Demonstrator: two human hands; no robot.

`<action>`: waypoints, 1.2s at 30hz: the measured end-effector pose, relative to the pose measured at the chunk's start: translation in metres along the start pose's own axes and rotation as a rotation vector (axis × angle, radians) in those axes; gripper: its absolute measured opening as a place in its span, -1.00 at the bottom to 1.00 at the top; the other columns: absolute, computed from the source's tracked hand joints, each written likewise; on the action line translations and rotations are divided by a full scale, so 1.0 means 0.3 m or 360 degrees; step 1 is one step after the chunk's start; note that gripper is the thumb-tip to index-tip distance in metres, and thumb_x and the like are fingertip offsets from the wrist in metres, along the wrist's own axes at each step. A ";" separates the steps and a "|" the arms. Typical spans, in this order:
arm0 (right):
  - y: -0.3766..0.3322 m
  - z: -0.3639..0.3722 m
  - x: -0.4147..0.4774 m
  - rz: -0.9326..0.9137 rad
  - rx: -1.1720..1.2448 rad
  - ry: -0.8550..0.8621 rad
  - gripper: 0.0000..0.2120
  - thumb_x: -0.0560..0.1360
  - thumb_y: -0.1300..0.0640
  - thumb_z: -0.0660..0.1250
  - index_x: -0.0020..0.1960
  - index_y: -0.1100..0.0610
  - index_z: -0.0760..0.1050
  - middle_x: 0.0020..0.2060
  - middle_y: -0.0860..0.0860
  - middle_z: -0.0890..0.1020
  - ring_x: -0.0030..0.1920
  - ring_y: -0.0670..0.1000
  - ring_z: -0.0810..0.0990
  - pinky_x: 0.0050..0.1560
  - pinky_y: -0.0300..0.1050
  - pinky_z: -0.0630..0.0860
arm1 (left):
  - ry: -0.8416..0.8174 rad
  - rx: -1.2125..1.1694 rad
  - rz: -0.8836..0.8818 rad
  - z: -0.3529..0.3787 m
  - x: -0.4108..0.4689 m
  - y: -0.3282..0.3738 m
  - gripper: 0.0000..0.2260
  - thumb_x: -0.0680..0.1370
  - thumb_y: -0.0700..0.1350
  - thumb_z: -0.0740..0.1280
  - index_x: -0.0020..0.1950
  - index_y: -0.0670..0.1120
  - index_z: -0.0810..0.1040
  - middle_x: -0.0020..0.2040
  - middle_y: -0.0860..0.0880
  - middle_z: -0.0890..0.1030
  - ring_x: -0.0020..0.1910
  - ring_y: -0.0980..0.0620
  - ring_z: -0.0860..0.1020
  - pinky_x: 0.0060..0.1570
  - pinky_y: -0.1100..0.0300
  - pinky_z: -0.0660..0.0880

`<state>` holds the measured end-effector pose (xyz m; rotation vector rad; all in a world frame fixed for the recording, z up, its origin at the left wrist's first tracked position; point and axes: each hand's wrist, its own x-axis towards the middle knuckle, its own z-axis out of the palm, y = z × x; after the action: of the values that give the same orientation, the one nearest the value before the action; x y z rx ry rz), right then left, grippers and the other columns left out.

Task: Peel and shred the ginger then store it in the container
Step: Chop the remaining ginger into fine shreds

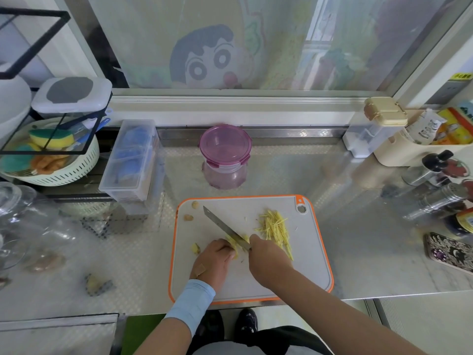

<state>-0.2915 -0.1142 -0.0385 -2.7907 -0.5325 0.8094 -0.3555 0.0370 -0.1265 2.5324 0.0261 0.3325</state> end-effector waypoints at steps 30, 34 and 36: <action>-0.018 0.025 -0.075 0.0161 -0.0057 -0.0088 -0.62 0.52 0.37 0.12 0.28 0.10 0.22 -0.30 0.01 0.42 -0.24 0.11 0.49 -0.43 -0.10 0.32 | -0.0324 0.0243 0.0051 -0.041 0.068 0.003 -0.85 0.30 -0.18 0.55 -0.28 0.04 0.66 -0.19 0.12 0.63 -0.12 0.09 0.58 -0.34 0.23 0.57; -0.020 0.027 -0.100 0.0191 0.0000 -0.0094 -0.67 0.51 0.37 0.12 0.21 0.11 0.24 -0.30 0.01 0.42 -0.25 0.11 0.49 -0.41 -0.10 0.35 | -0.0283 0.0221 0.0085 -0.022 0.049 -0.012 -0.90 0.37 -0.19 0.45 -0.24 0.01 0.66 -0.15 0.09 0.63 -0.10 0.06 0.55 -0.34 0.17 0.57; -0.024 0.033 -0.103 0.0195 0.0011 -0.0103 -0.68 0.50 0.38 0.12 0.20 0.11 0.24 -0.29 0.01 0.43 -0.24 0.11 0.49 -0.34 -0.05 0.41 | -0.0232 0.0172 0.0069 -0.017 0.043 -0.012 -0.86 0.44 -0.16 0.32 -0.20 0.00 0.67 -0.12 0.08 0.63 -0.07 0.06 0.53 -0.29 0.16 0.58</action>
<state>-0.3233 -0.1187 -0.0299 -2.8217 -0.3706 0.9271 -0.3440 0.0441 -0.1216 2.6612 -0.0691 0.1662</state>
